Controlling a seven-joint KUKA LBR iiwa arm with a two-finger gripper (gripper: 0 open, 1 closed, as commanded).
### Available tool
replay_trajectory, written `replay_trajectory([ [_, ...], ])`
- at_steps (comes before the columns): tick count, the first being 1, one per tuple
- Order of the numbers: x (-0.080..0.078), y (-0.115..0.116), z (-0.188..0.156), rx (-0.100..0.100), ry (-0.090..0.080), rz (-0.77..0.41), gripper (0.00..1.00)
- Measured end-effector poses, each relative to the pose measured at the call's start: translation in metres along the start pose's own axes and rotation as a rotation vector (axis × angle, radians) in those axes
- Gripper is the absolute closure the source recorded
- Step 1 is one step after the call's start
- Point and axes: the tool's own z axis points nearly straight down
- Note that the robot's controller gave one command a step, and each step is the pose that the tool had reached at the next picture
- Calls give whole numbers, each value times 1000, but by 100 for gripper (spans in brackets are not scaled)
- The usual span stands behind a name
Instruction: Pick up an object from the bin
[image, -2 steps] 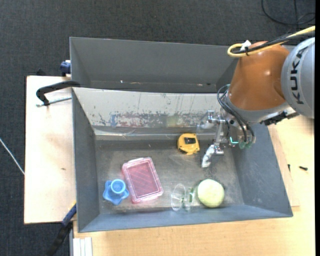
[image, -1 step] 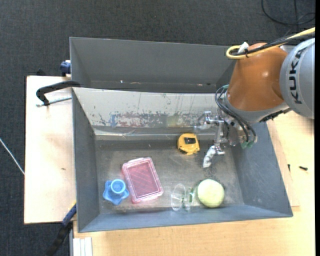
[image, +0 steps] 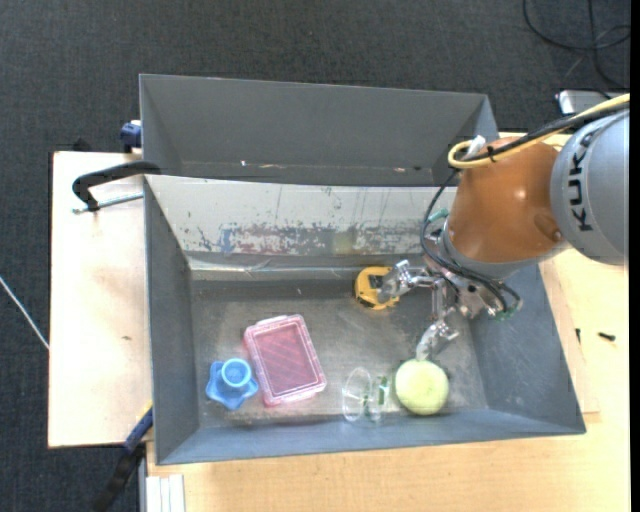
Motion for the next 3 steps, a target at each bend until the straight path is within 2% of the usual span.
replay_trajectory([
  [1, 20, 14, 21, -3, 3, -215, 0],
  [2, 33, 38, 16, -3, 5, -140, 0],
  [3, 41, 33, 26, -1, -3, -176, 0],
])
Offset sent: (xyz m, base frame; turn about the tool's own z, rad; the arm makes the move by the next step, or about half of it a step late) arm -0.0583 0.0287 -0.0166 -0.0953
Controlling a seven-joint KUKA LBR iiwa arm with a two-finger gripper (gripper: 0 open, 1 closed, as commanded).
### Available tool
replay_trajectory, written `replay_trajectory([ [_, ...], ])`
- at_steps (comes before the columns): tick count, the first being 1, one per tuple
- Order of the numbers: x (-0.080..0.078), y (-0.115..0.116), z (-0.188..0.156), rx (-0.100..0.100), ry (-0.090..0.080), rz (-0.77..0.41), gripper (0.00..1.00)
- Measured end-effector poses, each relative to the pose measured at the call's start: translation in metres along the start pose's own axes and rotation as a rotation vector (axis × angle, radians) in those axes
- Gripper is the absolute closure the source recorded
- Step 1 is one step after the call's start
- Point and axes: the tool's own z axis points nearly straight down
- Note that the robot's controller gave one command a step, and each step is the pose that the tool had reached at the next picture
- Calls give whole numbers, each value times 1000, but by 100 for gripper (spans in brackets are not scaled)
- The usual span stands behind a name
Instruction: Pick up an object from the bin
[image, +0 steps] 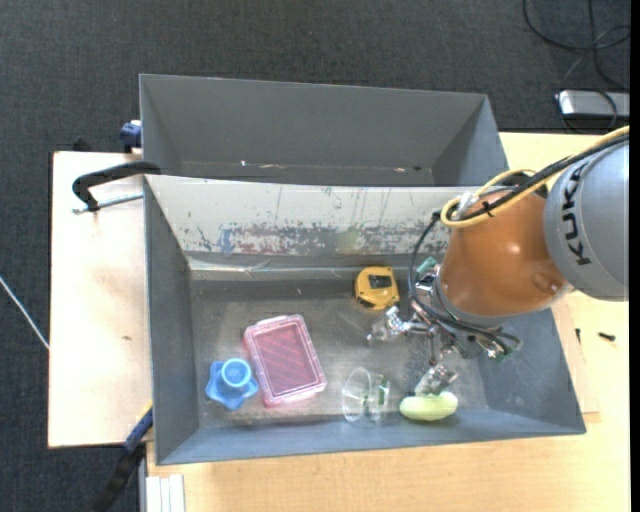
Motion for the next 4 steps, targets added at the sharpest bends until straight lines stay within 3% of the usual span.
replay_trajectory([
  [1, 22, -25, 0, 3, -3, -211, 0],
  [2, 43, -50, -9, 2, 1, -129, 0],
  [3, 57, -69, -1, 4, -3, -242, 0],
  [4, 61, -89, -4, -15, -1, -507, 0],
])
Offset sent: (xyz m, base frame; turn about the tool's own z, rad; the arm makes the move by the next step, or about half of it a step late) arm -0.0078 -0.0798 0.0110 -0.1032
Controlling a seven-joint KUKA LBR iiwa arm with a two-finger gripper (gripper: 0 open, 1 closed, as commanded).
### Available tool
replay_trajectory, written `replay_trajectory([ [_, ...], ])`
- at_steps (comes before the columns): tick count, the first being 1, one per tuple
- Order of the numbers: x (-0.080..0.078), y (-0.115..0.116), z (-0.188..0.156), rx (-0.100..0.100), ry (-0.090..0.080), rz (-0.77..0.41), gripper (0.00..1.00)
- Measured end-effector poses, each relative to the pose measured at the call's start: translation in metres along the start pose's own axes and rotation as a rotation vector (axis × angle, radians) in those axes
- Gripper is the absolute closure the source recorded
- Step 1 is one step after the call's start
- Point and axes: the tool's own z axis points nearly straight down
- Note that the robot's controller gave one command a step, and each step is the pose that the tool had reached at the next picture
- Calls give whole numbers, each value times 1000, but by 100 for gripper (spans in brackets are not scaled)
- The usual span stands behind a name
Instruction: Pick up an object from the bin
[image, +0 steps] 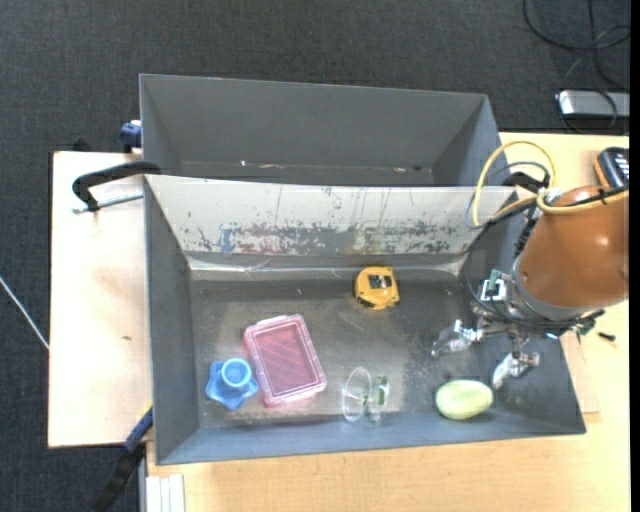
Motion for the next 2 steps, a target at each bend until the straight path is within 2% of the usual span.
replay_trajectory([
  [1, -1, -1, 5, -1, -8, -43, 0],
  [2, -33, 27, -12, 4, 11, -315, 100],
])
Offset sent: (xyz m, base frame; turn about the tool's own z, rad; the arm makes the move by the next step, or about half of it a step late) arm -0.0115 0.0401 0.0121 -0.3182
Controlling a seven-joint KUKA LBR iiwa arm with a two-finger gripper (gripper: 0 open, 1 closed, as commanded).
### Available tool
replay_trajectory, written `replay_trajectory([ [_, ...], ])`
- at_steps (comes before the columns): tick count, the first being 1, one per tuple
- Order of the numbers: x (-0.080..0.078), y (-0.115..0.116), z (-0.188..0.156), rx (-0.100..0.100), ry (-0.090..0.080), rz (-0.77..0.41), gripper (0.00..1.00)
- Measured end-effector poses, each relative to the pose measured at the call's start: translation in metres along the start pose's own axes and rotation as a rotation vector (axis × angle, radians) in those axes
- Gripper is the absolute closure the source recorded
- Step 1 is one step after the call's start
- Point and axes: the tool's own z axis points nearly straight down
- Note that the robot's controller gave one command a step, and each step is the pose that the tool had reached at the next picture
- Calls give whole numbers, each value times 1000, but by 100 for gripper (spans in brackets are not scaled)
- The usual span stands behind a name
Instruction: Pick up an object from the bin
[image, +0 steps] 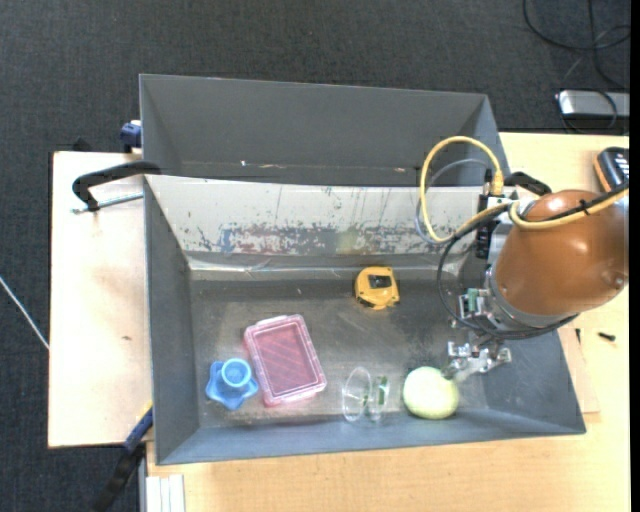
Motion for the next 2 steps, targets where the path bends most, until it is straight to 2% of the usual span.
replay_trajectory([
  [1, 0, 0, 0, 0, 0, 0, 0],
  [2, 0, 0, 0, 0, 0, 0, 0],
])
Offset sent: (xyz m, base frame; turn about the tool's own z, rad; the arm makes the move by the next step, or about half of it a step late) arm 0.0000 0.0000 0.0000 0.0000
